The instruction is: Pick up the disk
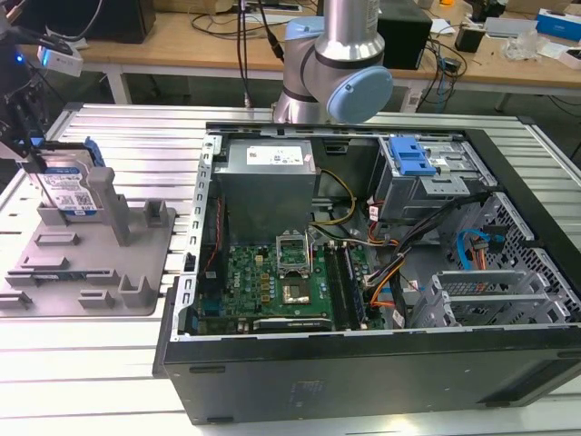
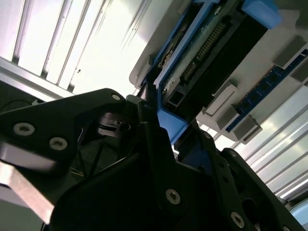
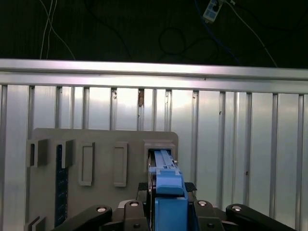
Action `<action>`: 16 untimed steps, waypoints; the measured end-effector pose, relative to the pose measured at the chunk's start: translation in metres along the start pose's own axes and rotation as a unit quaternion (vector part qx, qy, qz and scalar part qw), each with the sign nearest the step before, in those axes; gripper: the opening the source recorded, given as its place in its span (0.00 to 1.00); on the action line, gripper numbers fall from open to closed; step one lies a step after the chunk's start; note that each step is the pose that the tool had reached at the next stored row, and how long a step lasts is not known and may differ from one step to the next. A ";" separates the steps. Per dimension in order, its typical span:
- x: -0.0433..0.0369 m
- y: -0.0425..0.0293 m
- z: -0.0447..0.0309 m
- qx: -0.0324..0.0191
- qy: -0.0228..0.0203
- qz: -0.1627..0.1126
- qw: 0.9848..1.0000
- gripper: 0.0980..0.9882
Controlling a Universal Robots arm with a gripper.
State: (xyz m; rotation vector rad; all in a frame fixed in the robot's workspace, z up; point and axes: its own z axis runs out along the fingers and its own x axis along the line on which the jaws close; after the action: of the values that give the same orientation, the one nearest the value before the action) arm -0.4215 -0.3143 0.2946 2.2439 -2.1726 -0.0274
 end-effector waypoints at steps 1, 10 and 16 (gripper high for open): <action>0.0000 0.0000 0.0000 0.000 0.000 0.000 1.000 0.30; 0.0000 0.0002 -0.0004 0.000 0.000 0.000 1.000 0.30; 0.0000 0.0013 -0.0469 0.000 0.000 0.000 1.000 0.30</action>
State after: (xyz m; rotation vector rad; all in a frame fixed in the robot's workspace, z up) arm -0.4217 -0.3143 0.3415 2.2439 -2.1727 -0.0275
